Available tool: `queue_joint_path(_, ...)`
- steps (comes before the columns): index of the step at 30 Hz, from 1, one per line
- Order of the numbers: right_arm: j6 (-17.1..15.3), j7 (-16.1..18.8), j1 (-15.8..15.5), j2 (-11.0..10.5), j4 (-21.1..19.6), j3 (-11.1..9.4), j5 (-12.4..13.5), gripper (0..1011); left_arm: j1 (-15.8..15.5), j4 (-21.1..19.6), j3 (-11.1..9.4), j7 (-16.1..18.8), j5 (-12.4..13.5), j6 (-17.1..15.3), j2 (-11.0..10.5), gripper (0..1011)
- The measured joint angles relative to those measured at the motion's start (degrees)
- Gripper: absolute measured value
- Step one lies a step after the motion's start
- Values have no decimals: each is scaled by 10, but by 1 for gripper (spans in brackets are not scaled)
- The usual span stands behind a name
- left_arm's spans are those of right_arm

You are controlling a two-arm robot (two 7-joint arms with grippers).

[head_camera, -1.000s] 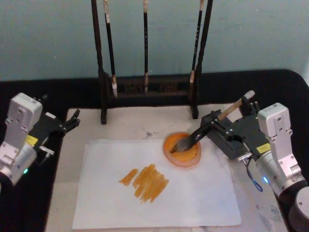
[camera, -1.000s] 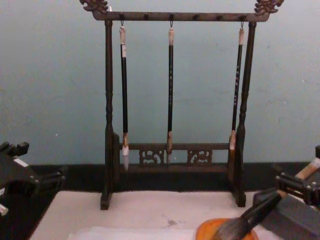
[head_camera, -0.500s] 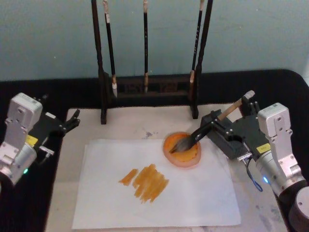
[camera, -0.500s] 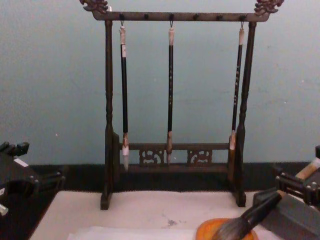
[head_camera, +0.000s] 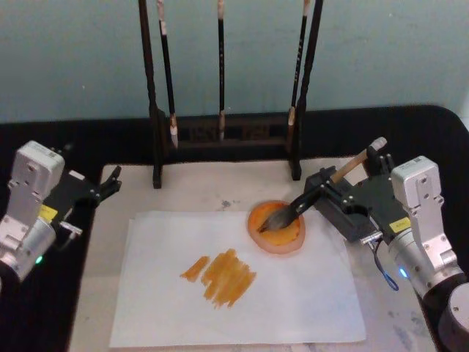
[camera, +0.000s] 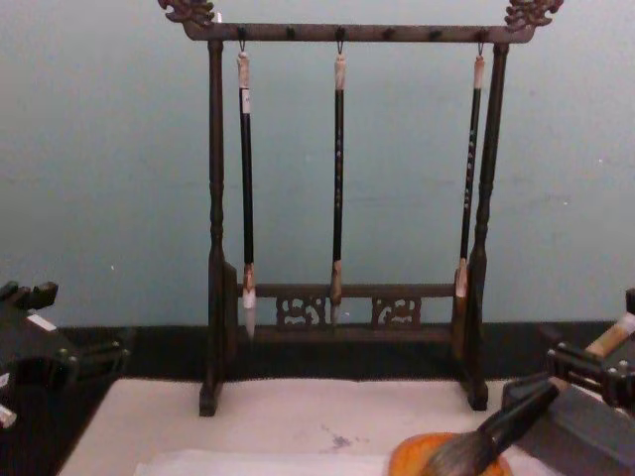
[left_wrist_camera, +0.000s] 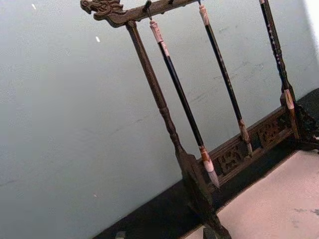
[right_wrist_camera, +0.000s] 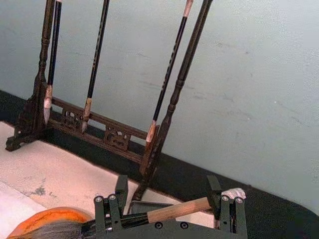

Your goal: Pick up the brush from the inkstone, write on the paper, then place the brush back to its original position.

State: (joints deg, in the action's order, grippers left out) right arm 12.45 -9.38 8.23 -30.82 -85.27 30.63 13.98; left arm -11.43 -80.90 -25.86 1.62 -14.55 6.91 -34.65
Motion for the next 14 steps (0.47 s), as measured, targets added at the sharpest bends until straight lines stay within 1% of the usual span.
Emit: queue_joint_path(14,0,0,0,0,0,0,0,1000,0,0,0,0,0,0,0,1010)
